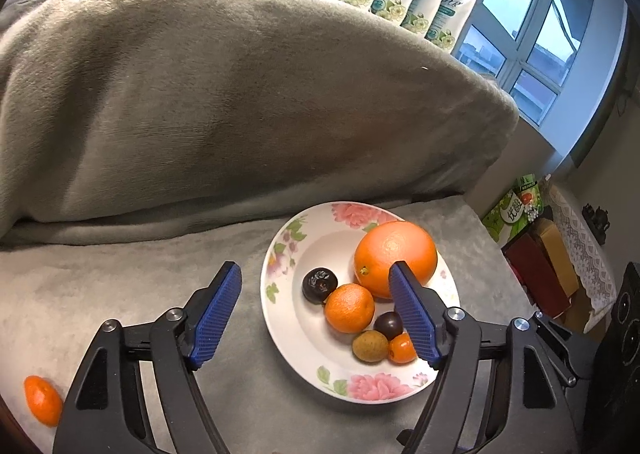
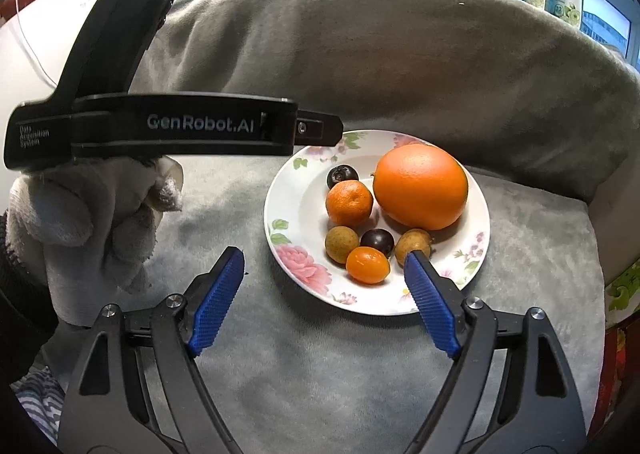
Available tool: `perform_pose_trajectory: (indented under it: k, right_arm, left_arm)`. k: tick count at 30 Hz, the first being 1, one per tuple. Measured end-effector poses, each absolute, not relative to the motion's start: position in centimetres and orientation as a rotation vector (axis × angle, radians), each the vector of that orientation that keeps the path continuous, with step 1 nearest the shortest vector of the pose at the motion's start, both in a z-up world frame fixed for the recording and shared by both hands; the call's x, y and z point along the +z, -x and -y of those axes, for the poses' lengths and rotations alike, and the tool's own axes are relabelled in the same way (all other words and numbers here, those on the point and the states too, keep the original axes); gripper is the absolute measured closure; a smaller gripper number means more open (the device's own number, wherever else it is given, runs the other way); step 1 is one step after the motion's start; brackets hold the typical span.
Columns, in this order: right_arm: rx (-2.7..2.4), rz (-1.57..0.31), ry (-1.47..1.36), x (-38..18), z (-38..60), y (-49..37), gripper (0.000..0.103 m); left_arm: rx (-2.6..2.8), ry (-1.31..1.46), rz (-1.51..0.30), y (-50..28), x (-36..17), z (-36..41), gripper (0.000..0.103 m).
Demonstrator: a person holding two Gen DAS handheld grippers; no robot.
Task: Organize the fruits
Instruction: 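Withdraw both open grippers from the plate toward the remaining tangerine and plum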
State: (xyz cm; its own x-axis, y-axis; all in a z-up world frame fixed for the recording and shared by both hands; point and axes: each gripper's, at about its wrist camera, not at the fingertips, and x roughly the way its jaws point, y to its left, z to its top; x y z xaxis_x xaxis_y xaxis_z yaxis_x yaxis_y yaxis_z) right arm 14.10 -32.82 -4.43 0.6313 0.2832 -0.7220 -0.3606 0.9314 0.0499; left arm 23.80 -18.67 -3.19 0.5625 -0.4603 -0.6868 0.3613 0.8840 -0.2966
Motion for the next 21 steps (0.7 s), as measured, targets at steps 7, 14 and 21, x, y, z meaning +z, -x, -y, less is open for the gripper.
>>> perform_pose_trajectory:
  k: [7, 14, 21]
  right_arm:
    - [0.368, -0.789, 0.091, -3.9, 32.5, -13.6, 0.018]
    - [0.380, -0.763, 0.109, -3.2, 31.4, -12.9, 0.018]
    - [0.403, -0.749, 0.128, -2.7, 29.6, -12.5, 0.018]
  left_arm:
    - [-0.459, 0.130, -0.826, -23.0, -2.4, 17.1, 0.027]
    - [-0.424, 0.121, -0.793, -22.0, -1.3, 15.1, 0.027]
    - [-0.379, 0.092, -0.760, -20.4, -0.4, 12.1, 0.027]
